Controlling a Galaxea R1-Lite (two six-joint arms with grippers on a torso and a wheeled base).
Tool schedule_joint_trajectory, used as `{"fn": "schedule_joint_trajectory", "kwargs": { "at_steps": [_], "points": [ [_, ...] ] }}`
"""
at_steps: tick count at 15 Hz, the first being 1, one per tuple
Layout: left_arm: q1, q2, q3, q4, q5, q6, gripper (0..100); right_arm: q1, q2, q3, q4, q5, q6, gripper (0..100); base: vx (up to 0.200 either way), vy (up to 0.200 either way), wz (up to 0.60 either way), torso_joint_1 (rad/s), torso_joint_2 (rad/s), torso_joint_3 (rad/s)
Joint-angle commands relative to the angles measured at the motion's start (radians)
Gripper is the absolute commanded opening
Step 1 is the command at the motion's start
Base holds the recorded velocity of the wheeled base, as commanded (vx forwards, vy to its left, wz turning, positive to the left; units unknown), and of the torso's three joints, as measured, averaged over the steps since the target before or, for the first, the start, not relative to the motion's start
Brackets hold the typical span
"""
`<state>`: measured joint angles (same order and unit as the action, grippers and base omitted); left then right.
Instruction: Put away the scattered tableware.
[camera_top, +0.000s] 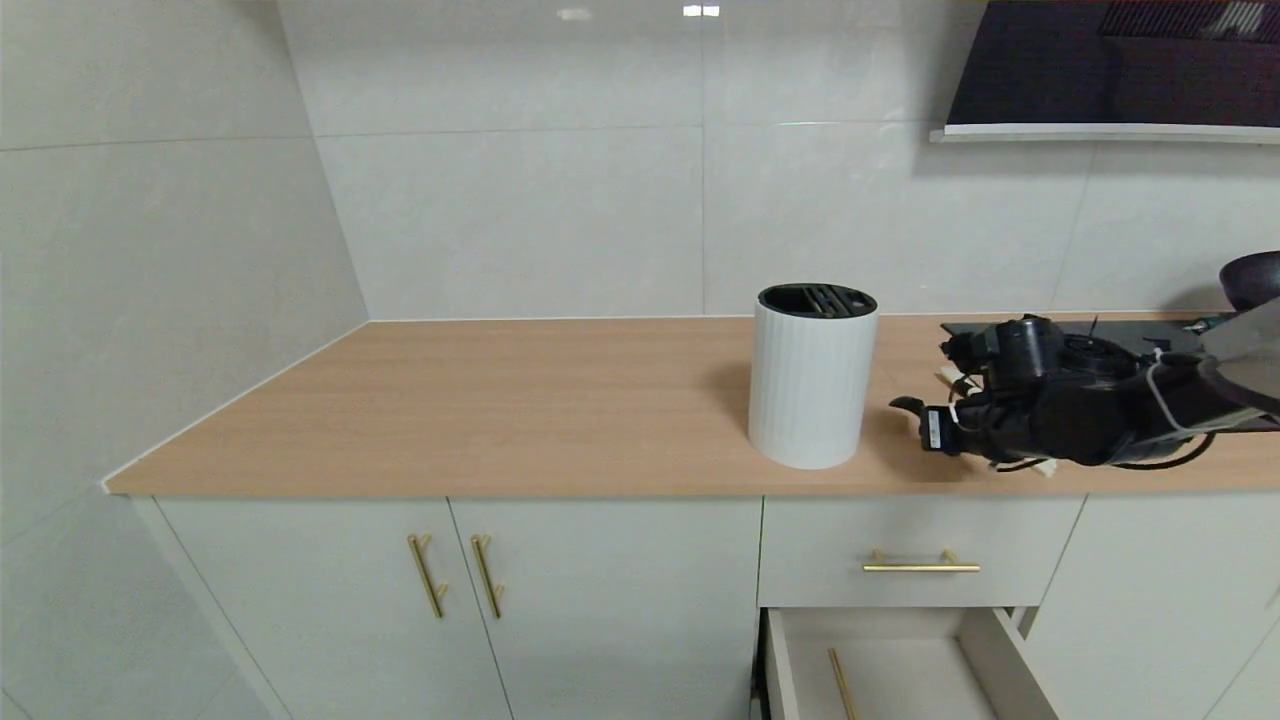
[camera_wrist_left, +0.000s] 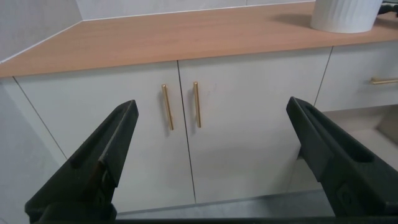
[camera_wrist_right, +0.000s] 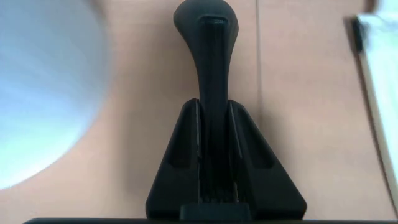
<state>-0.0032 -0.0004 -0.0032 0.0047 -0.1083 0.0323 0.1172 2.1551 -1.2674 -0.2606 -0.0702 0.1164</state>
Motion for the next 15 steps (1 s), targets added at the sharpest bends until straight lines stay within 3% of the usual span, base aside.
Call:
{"fn": "schedule_joint_trajectory", "kwargs": {
  "at_steps": [1,7,11,15],
  "points": [
    [0.0,0.0,0.0,0.0,0.001,0.0,100,0.027,-0.233,0.163,0.055,-0.016,0.054,0,0.0,0.0,0.0,0.0,0.0,0.0],
    [0.0,0.0,0.0,0.0,-0.001,0.0,100,0.09,-0.54,0.566,0.06,0.013,0.066,0,0.0,0.0,0.0,0.0,0.0,0.0],
    [0.0,0.0,0.0,0.0,-0.001,0.0,100,0.101,-0.586,0.677,0.052,0.023,0.085,0,0.0,0.0,0.0,0.0,0.0,0.0],
    [0.0,0.0,0.0,0.0,0.001,0.001,100,0.099,-0.514,0.683,0.05,0.021,0.083,0,0.0,0.0,0.0,0.0,0.0,0.0]
  ]
}}
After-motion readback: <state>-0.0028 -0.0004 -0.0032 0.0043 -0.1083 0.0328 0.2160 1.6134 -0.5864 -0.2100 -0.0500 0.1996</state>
